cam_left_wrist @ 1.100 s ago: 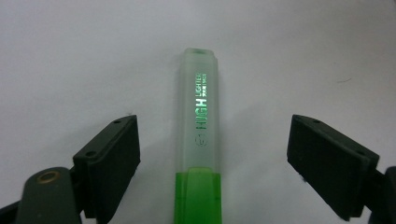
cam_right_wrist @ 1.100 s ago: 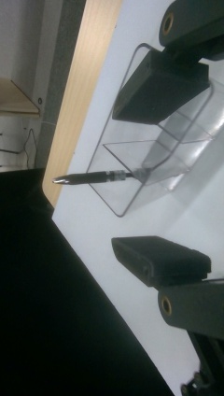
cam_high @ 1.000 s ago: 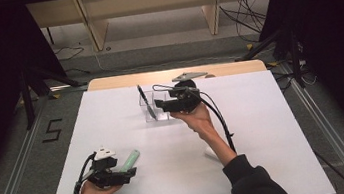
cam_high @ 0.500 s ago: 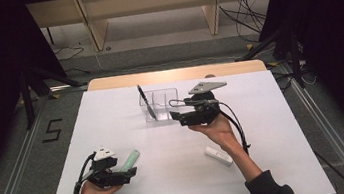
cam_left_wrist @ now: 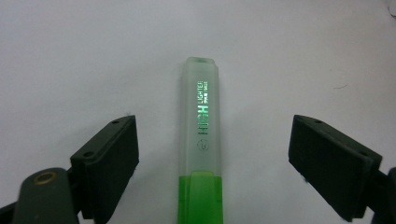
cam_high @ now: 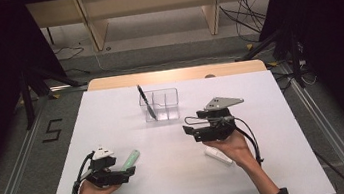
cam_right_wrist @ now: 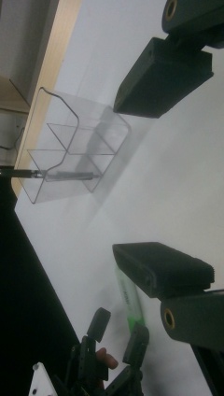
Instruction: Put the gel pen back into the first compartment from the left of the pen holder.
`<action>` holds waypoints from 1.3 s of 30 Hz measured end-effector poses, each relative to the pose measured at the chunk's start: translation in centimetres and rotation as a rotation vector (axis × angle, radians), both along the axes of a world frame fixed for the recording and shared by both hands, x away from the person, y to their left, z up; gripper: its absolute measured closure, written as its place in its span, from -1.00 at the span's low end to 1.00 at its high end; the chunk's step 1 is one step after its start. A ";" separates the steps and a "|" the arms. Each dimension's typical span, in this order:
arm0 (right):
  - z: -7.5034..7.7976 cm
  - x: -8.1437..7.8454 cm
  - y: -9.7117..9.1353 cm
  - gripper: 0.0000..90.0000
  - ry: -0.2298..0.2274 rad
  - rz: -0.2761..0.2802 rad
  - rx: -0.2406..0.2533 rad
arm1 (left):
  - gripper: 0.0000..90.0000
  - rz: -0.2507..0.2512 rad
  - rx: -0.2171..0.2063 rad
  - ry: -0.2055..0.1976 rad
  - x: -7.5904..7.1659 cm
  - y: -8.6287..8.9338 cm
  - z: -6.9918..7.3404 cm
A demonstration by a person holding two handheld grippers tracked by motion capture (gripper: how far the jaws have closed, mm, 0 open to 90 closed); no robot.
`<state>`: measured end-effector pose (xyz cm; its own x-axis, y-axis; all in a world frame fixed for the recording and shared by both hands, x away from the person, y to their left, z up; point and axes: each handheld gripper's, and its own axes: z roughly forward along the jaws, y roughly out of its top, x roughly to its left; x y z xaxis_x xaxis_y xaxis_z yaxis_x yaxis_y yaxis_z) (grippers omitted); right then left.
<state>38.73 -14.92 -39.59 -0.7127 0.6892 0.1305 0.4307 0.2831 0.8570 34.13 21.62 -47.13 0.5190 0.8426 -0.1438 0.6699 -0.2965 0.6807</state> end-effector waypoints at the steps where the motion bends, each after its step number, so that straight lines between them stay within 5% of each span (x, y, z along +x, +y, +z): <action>1: -0.2 -0.3 -0.1 -0.39 0.004 -0.002 0.007 | -0.65 -0.001 0.000 -0.002 0.0 0.0 0.1; 15: -1.3 -2.5 -1.0 -0.40 -0.020 -0.004 0.039 | -0.64 -0.013 0.032 -0.009 0.1 0.1 0.8; 39: -3.5 -5.3 -1.7 -0.52 0.019 0.007 0.001 | -0.64 -0.075 0.123 0.111 1.1 0.6 1.2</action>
